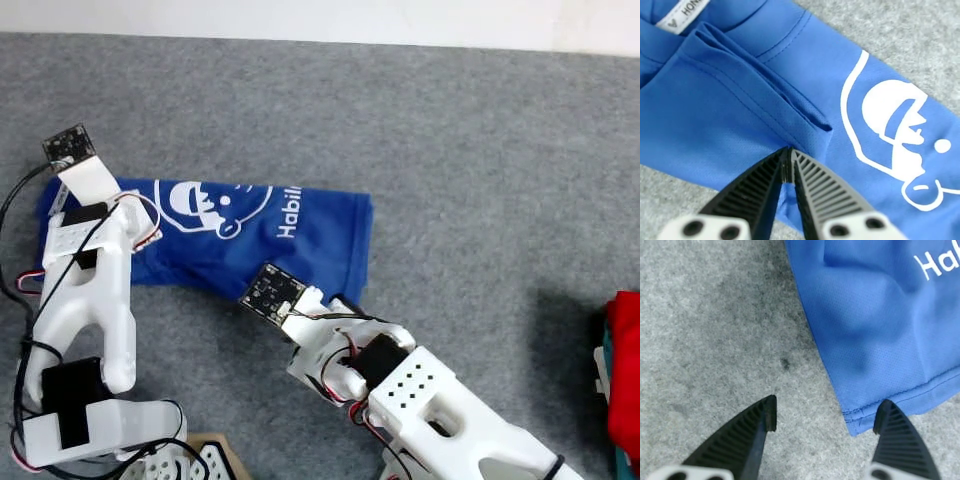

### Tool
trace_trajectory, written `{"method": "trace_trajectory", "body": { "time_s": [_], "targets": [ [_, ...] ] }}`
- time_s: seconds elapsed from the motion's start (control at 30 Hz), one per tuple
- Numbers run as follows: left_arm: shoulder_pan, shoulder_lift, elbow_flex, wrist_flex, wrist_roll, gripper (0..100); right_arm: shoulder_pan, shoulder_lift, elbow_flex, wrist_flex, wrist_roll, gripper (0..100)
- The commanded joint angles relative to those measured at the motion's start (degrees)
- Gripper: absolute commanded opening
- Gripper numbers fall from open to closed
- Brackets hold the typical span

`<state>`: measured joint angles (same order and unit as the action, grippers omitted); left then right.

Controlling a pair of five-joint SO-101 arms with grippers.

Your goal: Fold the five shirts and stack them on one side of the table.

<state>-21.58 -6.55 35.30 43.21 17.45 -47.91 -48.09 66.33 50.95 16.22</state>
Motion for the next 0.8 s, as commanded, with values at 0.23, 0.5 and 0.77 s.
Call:
{"method": "trace_trajectory", "body": {
  "time_s": [0.23,0.5,0.77],
  "targets": [
    [1.01,6.11,-3.21,-5.27,-0.35,1,2.95,-1.54,-1.54,-0.04,-0.79,31.0],
    [0.92,-9.71,-2.77,5.71,-0.35,1,15.08,-0.48,-19.03,5.23,-17.58,31.0],
    [0.66,-18.07,-2.68,18.81,-0.35,1,18.59,19.3,-32.48,7.25,-19.96,32.5]
  ]
}}
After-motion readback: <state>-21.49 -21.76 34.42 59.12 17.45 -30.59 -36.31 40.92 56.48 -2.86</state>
